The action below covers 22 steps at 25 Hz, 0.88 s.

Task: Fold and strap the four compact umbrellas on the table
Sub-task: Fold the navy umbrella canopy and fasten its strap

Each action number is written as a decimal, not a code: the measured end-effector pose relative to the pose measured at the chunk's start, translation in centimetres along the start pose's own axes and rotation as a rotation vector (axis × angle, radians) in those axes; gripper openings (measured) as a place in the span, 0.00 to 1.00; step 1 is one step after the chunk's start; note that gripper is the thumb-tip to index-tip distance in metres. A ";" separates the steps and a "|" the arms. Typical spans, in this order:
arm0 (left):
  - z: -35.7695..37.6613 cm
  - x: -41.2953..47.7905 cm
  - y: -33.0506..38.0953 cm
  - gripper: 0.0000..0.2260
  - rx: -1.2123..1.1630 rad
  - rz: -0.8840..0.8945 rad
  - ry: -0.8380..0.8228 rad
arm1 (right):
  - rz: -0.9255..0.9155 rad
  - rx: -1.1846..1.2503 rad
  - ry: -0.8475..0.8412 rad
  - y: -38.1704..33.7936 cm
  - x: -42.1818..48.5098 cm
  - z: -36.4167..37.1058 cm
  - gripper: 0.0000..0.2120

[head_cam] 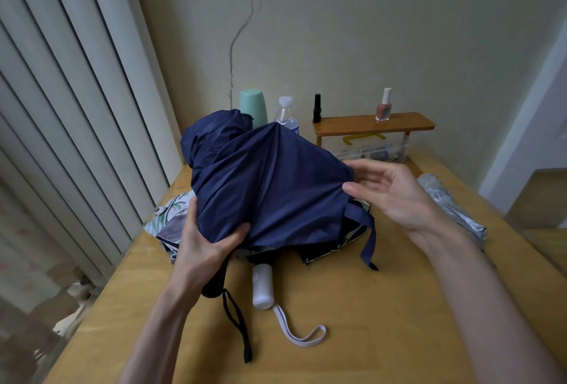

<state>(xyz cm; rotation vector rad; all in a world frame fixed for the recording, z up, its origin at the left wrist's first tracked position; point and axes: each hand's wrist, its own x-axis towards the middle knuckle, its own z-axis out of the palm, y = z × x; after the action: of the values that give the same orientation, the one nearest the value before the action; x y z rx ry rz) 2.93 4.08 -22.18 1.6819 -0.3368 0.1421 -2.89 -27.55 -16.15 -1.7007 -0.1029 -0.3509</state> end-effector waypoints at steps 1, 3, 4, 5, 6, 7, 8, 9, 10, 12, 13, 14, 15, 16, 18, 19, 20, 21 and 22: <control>0.3 -0.1 0.1 0.35 -0.010 0.017 0.017 | -0.010 0.022 0.015 -0.2 0.0 0.6 0.22; 0.8 -0.2 0.1 0.32 -0.021 0.025 0.065 | 0.001 0.131 0.045 -0.4 0.1 1.8 0.27; 0.9 -0.2 0.1 0.32 -0.020 0.022 0.083 | 0.021 0.202 0.050 -0.4 0.1 2.2 0.29; 0.9 -0.2 0.0 0.33 -0.020 0.021 0.092 | 0.042 0.253 0.047 -0.5 0.1 2.6 0.30; 0.9 -0.2 0.0 0.33 -0.018 0.022 0.094 | 0.057 0.275 0.039 -0.4 0.1 2.9 0.30; 0.7 -0.2 -0.2 0.34 -0.016 0.022 0.093 | 0.079 0.274 0.026 -0.3 0.1 3.2 0.27; 0.7 -0.2 -0.1 0.35 -0.016 0.022 0.092 | 0.110 0.251 0.027 -0.2 0.2 3.4 0.22; 0.6 -0.2 -0.1 0.35 -0.011 0.027 0.091 | 0.145 0.209 0.055 -0.2 0.2 3.5 0.17; 0.7 -0.2 0.0 0.35 -0.003 0.030 0.081 | 0.167 0.152 0.103 -0.2 0.3 3.5 0.12; 0.8 -0.2 0.2 0.35 0.004 0.027 0.066 | 0.188 0.081 0.187 -0.1 0.4 3.2 0.08; 0.9 -0.2 0.1 0.35 0.003 0.022 0.064 | 0.177 0.087 0.219 -0.1 0.4 3.2 0.06; 1.0 -0.2 0.1 0.35 -0.002 0.019 0.063 | 0.147 0.089 0.257 0.0 0.4 3.2 0.04; 1.0 -0.1 0.0 0.35 -0.006 0.017 0.065 | 0.103 0.073 0.299 -0.1 0.4 3.4 0.04; 1.0 -0.1 0.0 0.35 -0.010 0.020 0.067 | 0.055 0.047 0.341 0.0 0.5 3.7 0.05; 1.0 0.0 -0.3 0.37 -0.020 0.025 0.068 | 0.012 0.111 0.350 0.2 0.6 4.1 0.08; 1.0 0.1 -0.4 0.38 -0.035 0.023 0.077 | 0.052 0.181 0.304 0.1 0.6 4.2 0.08; 0.9 0.2 -0.5 0.38 -0.049 0.021 0.092 | 0.117 0.216 0.238 0.2 0.5 4.1 0.08; 0.8 0.3 -0.6 0.38 -0.060 0.021 0.113 | 0.177 0.191 0.176 0.3 0.4 4.0 0.08; 0.7 0.4 -0.6 0.40 -0.066 0.024 0.129 | 0.204 0.118 0.151 0.6 0.4 3.9 0.06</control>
<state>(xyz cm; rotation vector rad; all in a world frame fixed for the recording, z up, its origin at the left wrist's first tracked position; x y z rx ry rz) 3.38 3.45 -22.74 1.5954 -0.2621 0.2537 -1.67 -23.88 -17.06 -1.5468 0.1568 -0.3131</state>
